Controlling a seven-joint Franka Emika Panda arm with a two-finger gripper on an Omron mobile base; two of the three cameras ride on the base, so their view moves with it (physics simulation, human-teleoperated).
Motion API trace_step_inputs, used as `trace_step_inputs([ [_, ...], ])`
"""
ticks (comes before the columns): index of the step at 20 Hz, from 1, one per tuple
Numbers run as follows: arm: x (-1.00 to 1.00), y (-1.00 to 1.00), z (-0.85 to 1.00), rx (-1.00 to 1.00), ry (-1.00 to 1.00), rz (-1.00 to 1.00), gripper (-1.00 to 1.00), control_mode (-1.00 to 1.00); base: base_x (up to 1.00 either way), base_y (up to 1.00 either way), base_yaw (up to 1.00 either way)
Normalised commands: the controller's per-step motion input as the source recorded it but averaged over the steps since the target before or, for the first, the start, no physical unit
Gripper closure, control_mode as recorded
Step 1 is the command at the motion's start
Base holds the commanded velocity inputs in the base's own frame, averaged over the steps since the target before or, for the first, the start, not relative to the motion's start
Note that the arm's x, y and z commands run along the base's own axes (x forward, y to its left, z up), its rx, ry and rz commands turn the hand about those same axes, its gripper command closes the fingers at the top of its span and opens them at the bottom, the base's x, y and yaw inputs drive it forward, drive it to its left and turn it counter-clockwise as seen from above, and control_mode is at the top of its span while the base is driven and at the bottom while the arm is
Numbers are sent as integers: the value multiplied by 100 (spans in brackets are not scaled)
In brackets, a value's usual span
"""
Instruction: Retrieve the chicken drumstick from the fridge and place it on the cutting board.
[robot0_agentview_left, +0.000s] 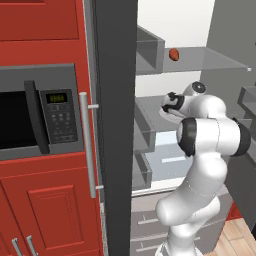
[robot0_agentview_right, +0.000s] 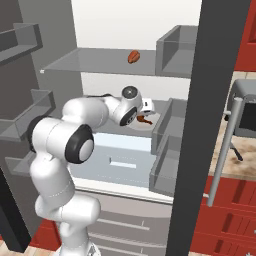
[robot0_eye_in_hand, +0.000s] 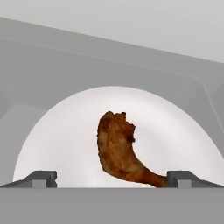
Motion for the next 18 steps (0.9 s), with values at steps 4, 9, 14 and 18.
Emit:
trace_step_inputs([
  [4, 29, -6, -11, 0, 0, 0, -100, -100, 0, 0, 0],
  [9, 28, -16, -2, 0, 2, 0, -100, -100, 0, 0, 0],
  [14, 4, -1, 0, 0, 7, 0, -100, -100, 0, 0, 0],
  [18, 3, 0, -3, 0, 5, 0, -100, -100, 0, 0, 0],
])
